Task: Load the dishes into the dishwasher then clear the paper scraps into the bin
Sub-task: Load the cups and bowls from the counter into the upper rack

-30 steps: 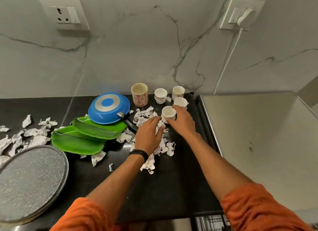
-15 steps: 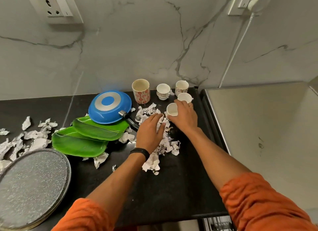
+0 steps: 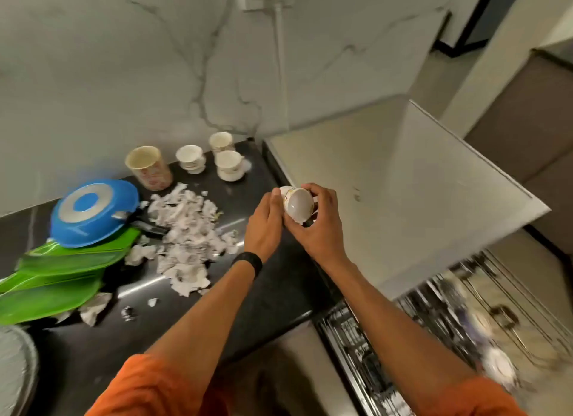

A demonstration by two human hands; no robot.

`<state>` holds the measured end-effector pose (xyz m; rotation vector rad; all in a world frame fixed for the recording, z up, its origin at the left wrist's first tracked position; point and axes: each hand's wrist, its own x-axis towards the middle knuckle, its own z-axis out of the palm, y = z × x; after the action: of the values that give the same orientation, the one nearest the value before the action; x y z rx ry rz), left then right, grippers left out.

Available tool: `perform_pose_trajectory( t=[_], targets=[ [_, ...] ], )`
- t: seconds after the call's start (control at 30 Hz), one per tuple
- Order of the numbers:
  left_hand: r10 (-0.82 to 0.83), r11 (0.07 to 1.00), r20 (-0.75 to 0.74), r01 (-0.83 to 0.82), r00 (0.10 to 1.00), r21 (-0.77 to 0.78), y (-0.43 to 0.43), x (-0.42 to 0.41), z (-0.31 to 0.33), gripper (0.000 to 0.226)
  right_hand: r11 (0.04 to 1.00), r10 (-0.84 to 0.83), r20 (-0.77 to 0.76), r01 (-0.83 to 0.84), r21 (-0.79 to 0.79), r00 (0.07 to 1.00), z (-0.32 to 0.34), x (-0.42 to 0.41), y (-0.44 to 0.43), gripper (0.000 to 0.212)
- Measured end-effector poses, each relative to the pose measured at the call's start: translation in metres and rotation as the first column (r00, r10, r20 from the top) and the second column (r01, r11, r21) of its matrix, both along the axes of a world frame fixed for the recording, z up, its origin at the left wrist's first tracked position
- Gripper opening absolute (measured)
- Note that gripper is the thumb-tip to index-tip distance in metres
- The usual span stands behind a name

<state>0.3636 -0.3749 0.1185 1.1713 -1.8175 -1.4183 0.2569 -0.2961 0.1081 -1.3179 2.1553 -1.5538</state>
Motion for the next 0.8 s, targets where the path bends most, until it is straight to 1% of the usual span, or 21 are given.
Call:
perform_pose_trajectory(
  t=[0.07, 0.17, 0.27, 0.4, 0.47, 0.5, 0.6, 0.63, 0.7, 0.8],
  targets=[
    [-0.095, 0.985, -0.054, 0.102, 0.994, 0.142, 0.027, -0.029, 0.002, 0.052, 0.997, -0.065, 0.013, 0.065, -0.030, 0.998, -0.002, -0.020, 0.040, 0.072],
    [-0.208, 0.931, -0.108, 0.231, 0.972, 0.284, 0.077, -0.068, 0.007, 0.045, 0.983, -0.181, 0.036, 0.182, -0.038, 0.983, -0.004, -0.047, 0.101, 0.072],
    [-0.366, 0.855, -0.109, 0.380, 0.924, 0.352, 0.130, -0.103, 0.001, 0.055, 0.964, -0.264, 0.059, 0.265, -0.021, 0.963, -0.011, -0.071, 0.165, 0.070],
    [-0.465, 0.763, -0.095, 0.453, 0.880, 0.460, 0.196, -0.145, -0.015, 0.061, 0.930, -0.365, 0.101, 0.368, -0.011, 0.925, -0.027, -0.096, 0.248, 0.070],
    [-0.514, 0.729, -0.080, 0.485, 0.854, 0.483, 0.225, -0.164, -0.027, 0.062, 0.918, -0.397, 0.135, 0.396, 0.033, 0.908, -0.038, -0.105, 0.284, 0.070],
    [-0.527, 0.718, -0.075, 0.491, 0.846, 0.493, 0.236, -0.170, -0.032, 0.059, 0.915, -0.404, 0.149, 0.401, 0.051, 0.903, -0.043, -0.109, 0.298, 0.071],
    [-0.549, 0.700, -0.068, 0.503, 0.833, 0.506, 0.275, -0.193, -0.044, 0.037, 0.905, -0.426, 0.156, 0.420, 0.073, 0.891, -0.060, -0.126, 0.341, 0.069],
    [-0.561, 0.696, -0.066, 0.513, 0.825, 0.503, 0.286, -0.198, -0.047, 0.032, 0.903, -0.430, 0.165, 0.422, 0.083, 0.887, -0.066, -0.131, 0.353, 0.068],
    [-0.590, 0.692, -0.052, 0.537, 0.806, 0.483, 0.303, -0.208, -0.057, 0.032, 0.897, -0.441, 0.193, 0.423, 0.129, 0.876, -0.076, -0.137, 0.372, 0.066],
    [-0.637, 0.704, 0.023, 0.570, 0.770, 0.425, 0.321, -0.223, -0.076, 0.033, 0.896, -0.436, 0.244, 0.394, 0.204, 0.866, -0.090, -0.148, 0.398, 0.069]
  ],
)
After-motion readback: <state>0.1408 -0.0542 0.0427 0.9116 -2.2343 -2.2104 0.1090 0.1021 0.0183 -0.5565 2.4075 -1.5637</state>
